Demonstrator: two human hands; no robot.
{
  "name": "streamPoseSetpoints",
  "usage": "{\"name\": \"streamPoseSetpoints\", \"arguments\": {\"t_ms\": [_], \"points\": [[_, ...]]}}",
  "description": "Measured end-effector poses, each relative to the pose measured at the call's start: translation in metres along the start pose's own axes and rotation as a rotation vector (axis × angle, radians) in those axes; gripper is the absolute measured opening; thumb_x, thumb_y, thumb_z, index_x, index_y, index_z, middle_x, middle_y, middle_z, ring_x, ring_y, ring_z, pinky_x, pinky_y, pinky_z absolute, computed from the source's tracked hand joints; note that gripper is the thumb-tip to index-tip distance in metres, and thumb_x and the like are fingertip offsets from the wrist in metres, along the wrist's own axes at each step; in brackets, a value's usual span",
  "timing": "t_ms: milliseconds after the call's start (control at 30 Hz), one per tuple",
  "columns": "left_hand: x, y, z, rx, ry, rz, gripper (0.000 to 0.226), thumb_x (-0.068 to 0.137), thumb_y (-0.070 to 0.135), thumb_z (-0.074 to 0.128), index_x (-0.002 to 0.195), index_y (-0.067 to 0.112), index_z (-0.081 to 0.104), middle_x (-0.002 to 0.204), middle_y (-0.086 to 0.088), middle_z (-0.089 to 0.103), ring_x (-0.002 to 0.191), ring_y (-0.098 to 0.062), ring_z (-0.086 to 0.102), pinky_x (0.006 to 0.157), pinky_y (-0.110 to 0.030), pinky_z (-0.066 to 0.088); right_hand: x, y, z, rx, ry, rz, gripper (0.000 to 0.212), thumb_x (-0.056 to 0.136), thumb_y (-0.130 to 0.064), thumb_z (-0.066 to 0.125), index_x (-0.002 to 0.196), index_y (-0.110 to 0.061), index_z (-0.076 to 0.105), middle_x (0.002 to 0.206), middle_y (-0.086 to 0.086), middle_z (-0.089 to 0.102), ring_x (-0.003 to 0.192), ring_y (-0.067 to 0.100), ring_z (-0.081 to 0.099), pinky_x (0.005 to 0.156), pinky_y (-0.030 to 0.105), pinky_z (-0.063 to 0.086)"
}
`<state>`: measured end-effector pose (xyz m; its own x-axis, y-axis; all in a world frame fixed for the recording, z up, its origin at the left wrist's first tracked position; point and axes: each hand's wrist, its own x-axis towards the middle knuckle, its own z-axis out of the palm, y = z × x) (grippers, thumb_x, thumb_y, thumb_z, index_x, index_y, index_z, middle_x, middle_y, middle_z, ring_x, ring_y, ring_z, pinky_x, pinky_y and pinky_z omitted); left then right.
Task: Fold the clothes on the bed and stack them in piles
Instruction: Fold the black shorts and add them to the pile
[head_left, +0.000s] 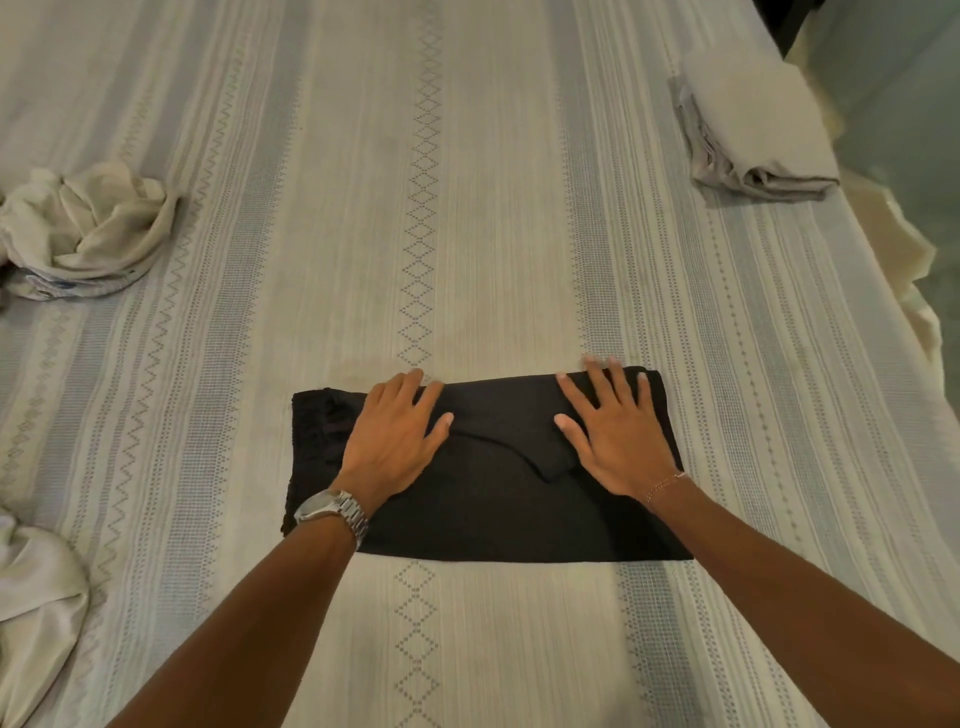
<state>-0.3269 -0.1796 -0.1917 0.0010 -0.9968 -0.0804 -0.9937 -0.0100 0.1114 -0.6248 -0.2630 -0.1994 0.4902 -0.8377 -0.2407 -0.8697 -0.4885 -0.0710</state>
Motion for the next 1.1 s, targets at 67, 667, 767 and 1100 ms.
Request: {"name": "streamPoseSetpoints", "arguments": {"t_ms": [67,667,767,1100], "points": [[-0.014,-0.008,0.013,-0.043,-0.019,-0.192,0.063,0.106,0.053,0.021,0.15,0.012,0.04,0.154,-0.013,0.042,0.142,-0.032,0.04,0.122,-0.049,0.026,-0.004,0.016,0.014,0.0,-0.006,0.094,0.065,0.104,-0.062,0.009,0.163,-0.033,0.013,0.17,0.005,0.011,0.157,0.034,0.008,0.121,0.067,0.01],[-0.023,0.036,0.035,0.08,-0.115,-0.18,0.078,0.097,0.071,0.008,0.162,0.029,-0.003,0.169,-0.016,-0.01,0.153,-0.046,-0.008,0.12,-0.069,0.005,-0.021,0.049,-0.021,0.856,-0.133,0.771,0.064,0.087,-0.065,0.064,0.11,-0.005,0.063,0.108,0.009,0.068,0.097,0.026,0.066,0.077,0.035,0.051],[-0.024,0.04,0.036,0.081,-0.115,-0.201,0.08,0.098,0.068,0.01,0.163,0.024,-0.002,0.167,-0.022,-0.009,0.153,-0.047,-0.007,0.122,-0.064,0.003,-0.029,0.053,-0.025,1.0,-0.176,0.696,0.041,0.093,-0.057,0.063,0.098,-0.016,0.066,0.102,0.002,0.07,0.091,0.017,0.064,0.079,0.034,0.05],[-0.033,0.094,0.01,-0.407,-0.041,-0.032,0.076,0.101,0.058,0.035,0.16,0.014,0.02,0.165,-0.011,0.02,0.153,-0.027,0.017,0.125,-0.041,0.024,-0.049,0.008,-0.052,0.742,0.195,0.435,0.032,0.104,-0.037,0.054,0.124,-0.013,0.062,0.088,-0.009,0.059,0.08,0.013,0.059,0.077,0.027,0.043]]}}
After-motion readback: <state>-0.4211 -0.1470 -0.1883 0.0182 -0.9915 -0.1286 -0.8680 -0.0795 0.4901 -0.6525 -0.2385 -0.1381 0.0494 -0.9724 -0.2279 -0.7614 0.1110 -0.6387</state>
